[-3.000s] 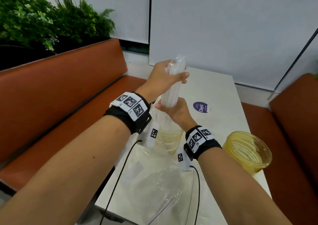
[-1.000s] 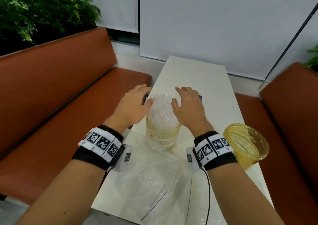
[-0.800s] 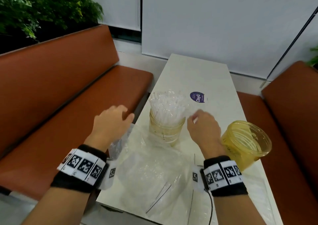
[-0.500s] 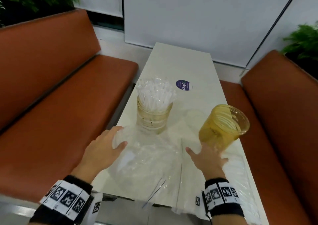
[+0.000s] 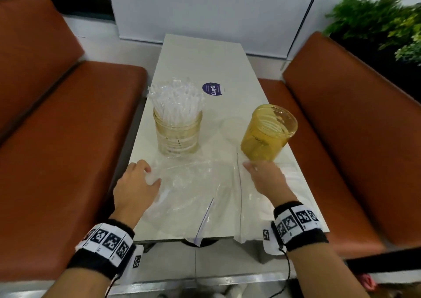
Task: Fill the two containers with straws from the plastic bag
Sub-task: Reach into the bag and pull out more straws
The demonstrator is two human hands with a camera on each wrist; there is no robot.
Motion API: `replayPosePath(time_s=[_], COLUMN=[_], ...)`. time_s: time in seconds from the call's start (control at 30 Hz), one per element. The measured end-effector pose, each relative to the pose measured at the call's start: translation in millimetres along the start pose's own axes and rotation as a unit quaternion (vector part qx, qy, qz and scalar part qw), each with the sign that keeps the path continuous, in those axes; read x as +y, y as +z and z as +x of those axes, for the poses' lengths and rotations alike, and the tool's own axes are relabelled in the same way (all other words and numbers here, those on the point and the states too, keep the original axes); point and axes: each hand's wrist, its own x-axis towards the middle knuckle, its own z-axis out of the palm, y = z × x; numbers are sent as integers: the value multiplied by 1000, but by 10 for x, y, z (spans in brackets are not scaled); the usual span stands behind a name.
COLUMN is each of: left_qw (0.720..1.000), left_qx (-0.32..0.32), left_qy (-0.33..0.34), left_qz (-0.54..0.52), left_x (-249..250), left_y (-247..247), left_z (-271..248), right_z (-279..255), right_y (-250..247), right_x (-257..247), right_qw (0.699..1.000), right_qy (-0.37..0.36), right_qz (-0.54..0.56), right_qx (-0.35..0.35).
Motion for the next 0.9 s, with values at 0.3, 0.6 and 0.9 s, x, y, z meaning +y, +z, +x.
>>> replayPosePath(time_s=[0.3,0.6,0.9], left_qw=[999,990,992], left_qx=[19,-12,19], left_qy=[-11,13,98], left_qz=[-45,-138,-75], left_x=[277,524,772], left_y=[168,402,-367], left_z=[40,-50,-38], right_z=[-252,-57,269], right_y=[-1317,-1094,-254], right_x=[-178,-816,-638], right_qw=[943,918,946], right_qy=[-148,-194,-159], right_qz=[246,325,280], right_qx=[171,114,27])
